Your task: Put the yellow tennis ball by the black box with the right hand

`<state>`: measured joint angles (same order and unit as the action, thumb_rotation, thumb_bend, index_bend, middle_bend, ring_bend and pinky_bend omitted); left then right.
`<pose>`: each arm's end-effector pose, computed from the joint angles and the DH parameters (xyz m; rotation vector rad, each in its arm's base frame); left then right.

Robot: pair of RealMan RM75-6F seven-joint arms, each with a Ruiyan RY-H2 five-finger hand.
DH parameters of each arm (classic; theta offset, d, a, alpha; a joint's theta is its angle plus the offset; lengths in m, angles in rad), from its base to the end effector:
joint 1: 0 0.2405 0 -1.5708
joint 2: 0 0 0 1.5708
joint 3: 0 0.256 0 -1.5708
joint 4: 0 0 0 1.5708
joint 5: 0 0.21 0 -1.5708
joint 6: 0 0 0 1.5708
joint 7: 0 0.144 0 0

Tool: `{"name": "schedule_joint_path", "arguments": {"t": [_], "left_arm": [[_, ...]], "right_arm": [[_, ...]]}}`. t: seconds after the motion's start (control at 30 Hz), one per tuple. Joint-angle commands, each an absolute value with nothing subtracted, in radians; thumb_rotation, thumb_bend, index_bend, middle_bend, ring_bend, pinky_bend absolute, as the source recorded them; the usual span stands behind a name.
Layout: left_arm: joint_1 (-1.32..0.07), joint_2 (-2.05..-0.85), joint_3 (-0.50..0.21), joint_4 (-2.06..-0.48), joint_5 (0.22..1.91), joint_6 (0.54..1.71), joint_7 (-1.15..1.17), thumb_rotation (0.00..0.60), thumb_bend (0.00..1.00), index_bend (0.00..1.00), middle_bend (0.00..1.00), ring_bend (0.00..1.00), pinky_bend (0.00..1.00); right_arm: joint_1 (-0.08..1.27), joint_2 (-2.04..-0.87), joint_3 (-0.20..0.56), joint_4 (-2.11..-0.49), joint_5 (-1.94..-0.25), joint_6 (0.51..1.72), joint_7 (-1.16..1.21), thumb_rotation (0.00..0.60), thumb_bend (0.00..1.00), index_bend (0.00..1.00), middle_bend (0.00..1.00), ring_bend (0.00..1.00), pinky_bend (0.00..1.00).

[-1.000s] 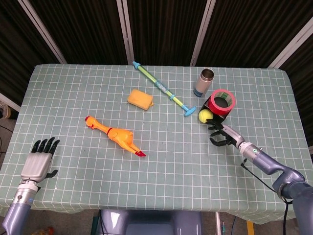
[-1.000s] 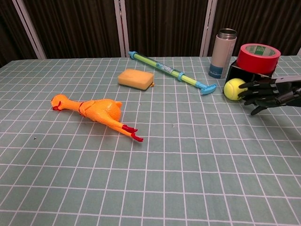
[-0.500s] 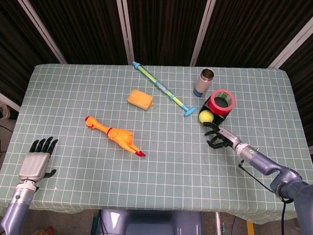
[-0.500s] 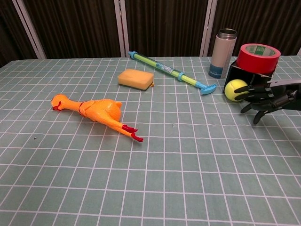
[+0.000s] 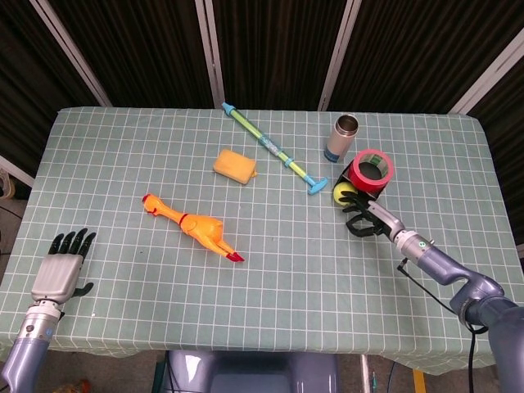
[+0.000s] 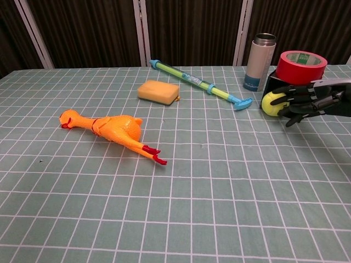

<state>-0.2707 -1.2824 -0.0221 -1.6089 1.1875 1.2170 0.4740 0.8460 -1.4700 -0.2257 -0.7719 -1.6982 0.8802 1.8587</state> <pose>-0.3099 0.2220 0.0767 -1.5873 -0.9116 -0.4904 -0.2776 -0.4009 0.0486 1.4198 -2.1696 1.1570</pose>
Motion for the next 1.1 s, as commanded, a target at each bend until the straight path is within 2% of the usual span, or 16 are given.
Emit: {"name": "schedule_joint_path", "arguments": {"t": [0.03, 0.23, 0.33, 0.47, 1.1], "left_arm": [[-0.270, -1.282, -0.022, -1.609, 1.186, 1.218, 0.474, 0.600, 0.17, 0.00, 0.00, 0.00, 0.01], [-0.270, -1.281, -0.021, -1.611, 1.185, 1.220, 0.474, 0.600, 0.17, 0.00, 0.00, 0.00, 0.01], [-0.270, -1.281, -0.021, -1.610, 1.183, 1.219, 0.474, 0.600, 0.17, 0.00, 0.00, 0.00, 0.01], [-0.272, -1.282, -0.021, -1.608, 1.180, 1.216, 0.473, 0.600, 0.17, 0.00, 0.00, 0.00, 0.01], [-0.275, -1.286, -0.022, -1.597, 1.162, 1.208, 0.475, 0.600, 0.17, 0.00, 0.00, 0.00, 0.01]], "right_arm": [[0.847, -1.482, -0.228, -0.751, -1.701, 0.880, 1.879, 0.600, 0.53, 0.00, 0.06, 0.13, 0.18], [0.847, -1.510, -0.232, -0.697, -1.708, 0.894, 1.954, 0.600, 0.53, 0.00, 0.05, 0.09, 0.06], [0.842, -1.520, -0.230, -0.680, -1.706, 0.905, 1.975, 0.600, 0.53, 0.00, 0.03, 0.05, 0.03], [0.834, -1.533, -0.226, -0.658, -1.705, 0.926, 1.991, 0.600, 0.53, 0.00, 0.00, 0.00, 0.01], [0.838, -1.600, -0.249, -0.507, -1.736, 0.928, 2.014, 0.600, 0.53, 0.00, 0.00, 0.00, 0.00]]}}
